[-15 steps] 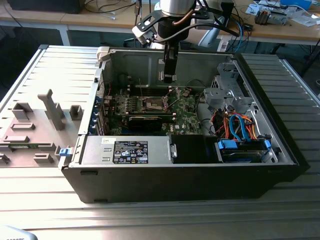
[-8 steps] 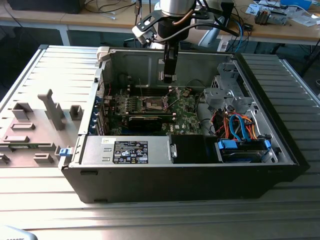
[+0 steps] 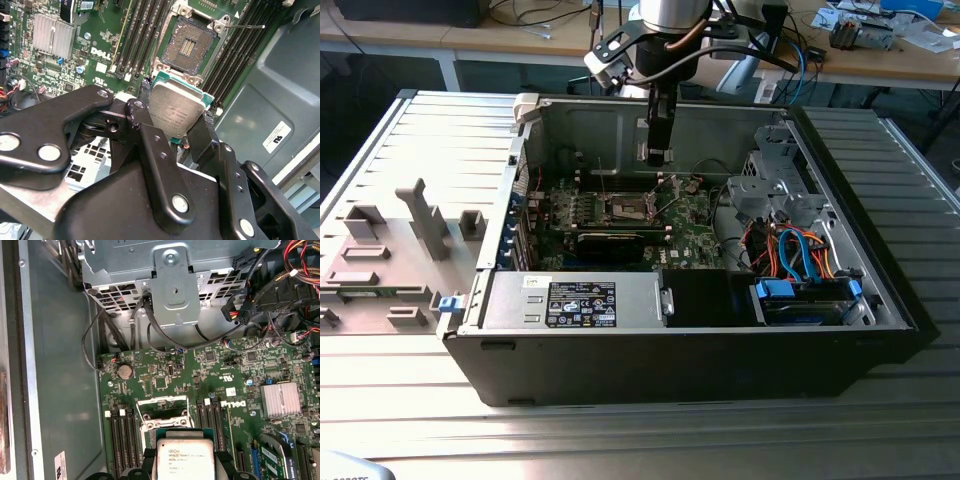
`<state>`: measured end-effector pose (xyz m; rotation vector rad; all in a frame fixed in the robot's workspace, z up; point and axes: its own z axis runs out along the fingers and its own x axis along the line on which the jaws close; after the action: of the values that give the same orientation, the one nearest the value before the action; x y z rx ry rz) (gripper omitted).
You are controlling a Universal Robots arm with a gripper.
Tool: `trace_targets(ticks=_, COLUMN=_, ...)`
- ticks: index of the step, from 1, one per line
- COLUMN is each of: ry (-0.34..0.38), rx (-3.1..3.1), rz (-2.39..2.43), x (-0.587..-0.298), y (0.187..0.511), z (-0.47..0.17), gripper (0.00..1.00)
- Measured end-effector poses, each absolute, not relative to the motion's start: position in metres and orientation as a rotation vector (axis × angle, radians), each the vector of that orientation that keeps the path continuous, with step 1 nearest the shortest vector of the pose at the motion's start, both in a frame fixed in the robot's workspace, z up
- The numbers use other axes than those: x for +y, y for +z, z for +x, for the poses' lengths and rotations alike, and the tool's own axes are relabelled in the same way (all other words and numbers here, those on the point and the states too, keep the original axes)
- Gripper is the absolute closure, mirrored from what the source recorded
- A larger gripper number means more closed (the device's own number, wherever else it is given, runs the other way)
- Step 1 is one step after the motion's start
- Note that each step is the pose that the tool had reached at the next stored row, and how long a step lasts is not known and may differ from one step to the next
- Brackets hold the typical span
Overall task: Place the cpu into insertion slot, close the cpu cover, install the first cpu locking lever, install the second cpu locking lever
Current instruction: 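Place the cpu into insertion slot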
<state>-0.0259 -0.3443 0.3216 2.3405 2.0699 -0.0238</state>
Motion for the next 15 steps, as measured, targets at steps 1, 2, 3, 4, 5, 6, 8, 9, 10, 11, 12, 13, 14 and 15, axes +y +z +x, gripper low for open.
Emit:
trace_targets(ticks=1, ry=-0.024, rx=2.069, rz=2.341, x=-0.3443, y=0.3216, z=-0.0259, gripper=0.46)
trace_targets(ticks=2, ry=-0.024, rx=2.068, rz=2.342, x=-0.3443, y=0.3216, z=-0.0259, gripper=0.46)
trace_targets(ticks=3, ry=-0.024, rx=2.067, rz=2.343, x=-0.3443, y=0.3216, z=-0.0259, gripper=0.46)
trace_targets(ticks=4, ry=-0.024, rx=2.066, rz=2.344, x=-0.3443, y=0.3216, z=-0.0259, gripper=0.46)
trace_targets(ticks=5, ry=-0.024, rx=2.064, rz=2.345, x=-0.3443, y=0.3216, z=-0.0259, gripper=0.46)
trace_targets(ticks=6, ry=-0.024, rx=2.063, rz=2.346, x=-0.3443, y=0.3216, z=-0.0259, gripper=0.46)
trace_targets(ticks=8, ry=-0.024, rx=2.062, rz=2.348, x=-0.3443, y=0.3216, z=-0.0259, gripper=0.46)
trace_targets(ticks=9, ry=-0.024, rx=2.061, rz=2.349, x=-0.3443, y=0.3216, z=-0.0259, gripper=0.46)
trace_targets(ticks=10, ry=-0.024, rx=2.058, rz=2.351, x=-0.3443, y=0.3216, z=-0.0259, gripper=0.46)
trace_targets(ticks=11, ry=-0.024, rx=2.057, rz=2.352, x=-0.3443, y=0.3216, z=-0.0259, gripper=0.46)
trace_targets(ticks=12, ry=-0.024, rx=2.056, rz=2.353, x=-0.3443, y=0.3216, z=-0.0259, gripper=0.46)
trace_targets(ticks=13, ry=-0.024, rx=2.055, rz=2.354, x=-0.3443, y=0.3216, z=-0.0259, gripper=0.46)
trace_targets(ticks=14, ry=-0.024, rx=2.054, rz=2.355, x=-0.3443, y=0.3216, z=-0.0259, gripper=0.46)
trace_targets(ticks=15, ry=-0.024, rx=2.053, rz=2.356, x=-0.3443, y=0.3216, z=-0.0259, gripper=0.46)
